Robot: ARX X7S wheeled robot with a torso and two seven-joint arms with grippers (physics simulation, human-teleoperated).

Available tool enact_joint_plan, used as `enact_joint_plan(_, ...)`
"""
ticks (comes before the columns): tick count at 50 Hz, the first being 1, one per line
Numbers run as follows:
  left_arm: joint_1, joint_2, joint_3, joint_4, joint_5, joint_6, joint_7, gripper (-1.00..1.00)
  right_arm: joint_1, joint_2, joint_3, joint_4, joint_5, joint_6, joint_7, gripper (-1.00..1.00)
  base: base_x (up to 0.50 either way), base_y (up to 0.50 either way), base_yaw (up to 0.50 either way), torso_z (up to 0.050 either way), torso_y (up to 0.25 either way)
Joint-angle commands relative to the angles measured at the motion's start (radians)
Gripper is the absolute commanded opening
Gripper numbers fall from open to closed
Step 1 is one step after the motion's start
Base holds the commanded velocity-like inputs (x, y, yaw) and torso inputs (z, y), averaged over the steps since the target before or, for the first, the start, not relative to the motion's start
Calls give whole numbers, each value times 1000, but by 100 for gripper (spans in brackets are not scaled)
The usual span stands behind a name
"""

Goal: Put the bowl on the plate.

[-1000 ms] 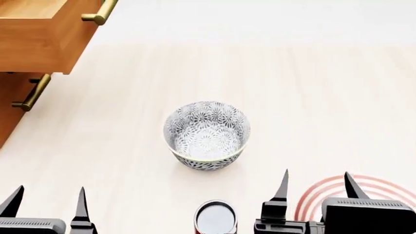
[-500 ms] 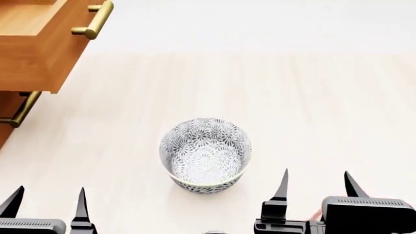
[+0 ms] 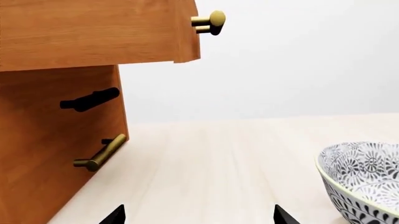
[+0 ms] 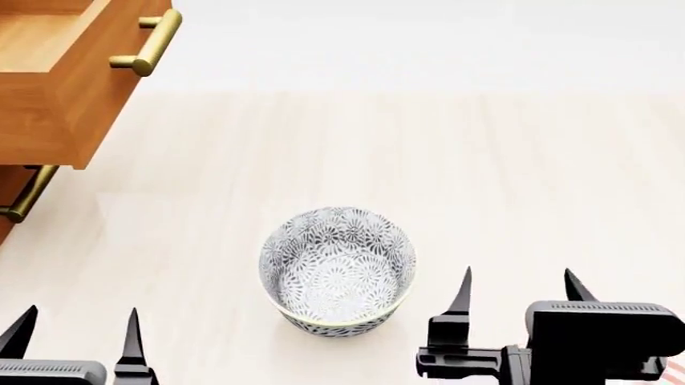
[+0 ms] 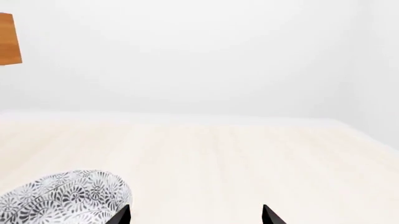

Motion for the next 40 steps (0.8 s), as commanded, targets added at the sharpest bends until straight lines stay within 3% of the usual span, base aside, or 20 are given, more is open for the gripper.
enact_joint_plan(1,0,-4,5,12,-6,-8,-7,100,95,29,-19,-69,37,177,8,100,0,0,0,0,0)
enact_joint_plan(15,5,-11,11,28,-8,-17,-17,100,336,36,-42,-66,172,444,-60,100,0,0,0,0,0)
enact_joint_plan(40,-3,-20,20,18,-15,-11,-27,100,684,49,-175,164,264,682,-210,100,0,0,0,0,0)
